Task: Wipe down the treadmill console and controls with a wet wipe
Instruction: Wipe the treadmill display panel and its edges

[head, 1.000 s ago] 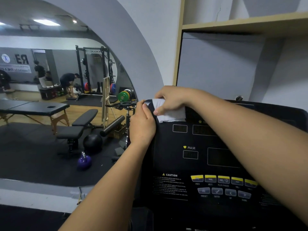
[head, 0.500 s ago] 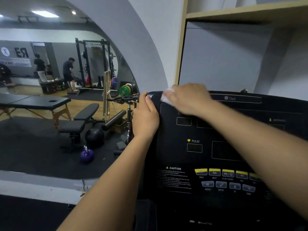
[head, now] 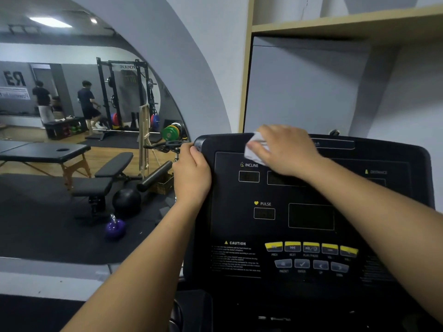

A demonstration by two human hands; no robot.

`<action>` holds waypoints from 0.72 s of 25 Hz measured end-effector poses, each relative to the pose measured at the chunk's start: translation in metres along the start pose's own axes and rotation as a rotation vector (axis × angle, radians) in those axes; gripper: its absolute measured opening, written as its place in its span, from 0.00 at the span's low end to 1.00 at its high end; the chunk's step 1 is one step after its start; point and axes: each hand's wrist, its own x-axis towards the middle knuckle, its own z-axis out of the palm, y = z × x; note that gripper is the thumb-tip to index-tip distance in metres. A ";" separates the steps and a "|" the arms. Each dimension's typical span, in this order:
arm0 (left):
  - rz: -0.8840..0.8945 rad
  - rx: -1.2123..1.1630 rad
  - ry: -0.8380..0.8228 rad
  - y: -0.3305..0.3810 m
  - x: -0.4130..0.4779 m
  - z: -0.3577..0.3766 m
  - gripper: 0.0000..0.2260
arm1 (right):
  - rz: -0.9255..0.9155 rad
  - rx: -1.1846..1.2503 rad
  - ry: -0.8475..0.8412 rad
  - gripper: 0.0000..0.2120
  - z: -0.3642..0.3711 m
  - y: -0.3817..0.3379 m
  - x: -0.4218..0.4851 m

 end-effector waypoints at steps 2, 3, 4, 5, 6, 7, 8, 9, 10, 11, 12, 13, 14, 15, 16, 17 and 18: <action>-0.006 0.009 0.009 -0.002 0.000 0.001 0.10 | 0.056 -0.024 0.011 0.26 -0.004 0.023 -0.013; -0.008 0.019 0.014 -0.002 -0.001 0.002 0.10 | 0.082 -0.040 0.011 0.26 -0.004 0.029 -0.017; -0.010 0.034 0.019 -0.002 -0.001 0.003 0.10 | 0.101 -0.053 0.009 0.26 -0.004 0.029 -0.017; -0.014 0.048 0.026 -0.002 -0.002 0.004 0.10 | 0.116 -0.060 0.007 0.25 -0.004 0.024 -0.016; -0.016 0.061 0.034 -0.001 -0.002 0.004 0.10 | 0.125 -0.059 0.008 0.24 -0.004 0.015 -0.012; -0.018 0.070 0.040 0.000 -0.003 0.005 0.11 | 0.124 -0.055 0.006 0.23 -0.005 0.002 -0.006; -0.017 0.074 0.043 0.000 -0.003 0.005 0.11 | 0.112 -0.050 0.003 0.22 -0.005 -0.014 0.002; -0.012 0.073 0.043 0.000 -0.003 0.005 0.12 | 0.091 -0.041 -0.001 0.21 -0.004 -0.033 0.010; -0.006 0.071 0.039 0.000 -0.004 0.004 0.12 | 0.063 -0.029 -0.003 0.20 -0.002 -0.052 0.019; -0.002 0.071 0.033 0.000 -0.004 0.004 0.12 | 0.029 -0.016 -0.006 0.20 0.000 -0.071 0.026; 0.001 0.075 0.030 0.000 -0.004 0.004 0.13 | -0.008 0.001 -0.014 0.20 0.001 -0.086 0.032; 0.004 0.085 0.033 0.001 -0.004 0.004 0.14 | -0.045 0.017 -0.027 0.21 0.002 -0.096 0.036; 0.007 0.099 0.041 0.001 -0.004 0.005 0.14 | -0.084 0.027 -0.044 0.22 0.003 -0.100 0.038; 0.010 0.113 0.050 0.002 -0.005 0.004 0.14 | -0.119 0.037 -0.058 0.22 0.002 -0.097 0.038; 0.013 0.120 0.054 0.003 -0.005 0.004 0.13 | -0.138 0.051 -0.071 0.21 0.001 -0.088 0.038; 0.014 0.121 0.058 0.004 -0.005 0.004 0.12 | -0.135 0.071 -0.085 0.21 0.000 -0.076 0.036; 0.010 0.121 0.066 0.005 -0.006 0.004 0.12 | -0.122 0.092 -0.101 0.22 -0.001 -0.061 0.034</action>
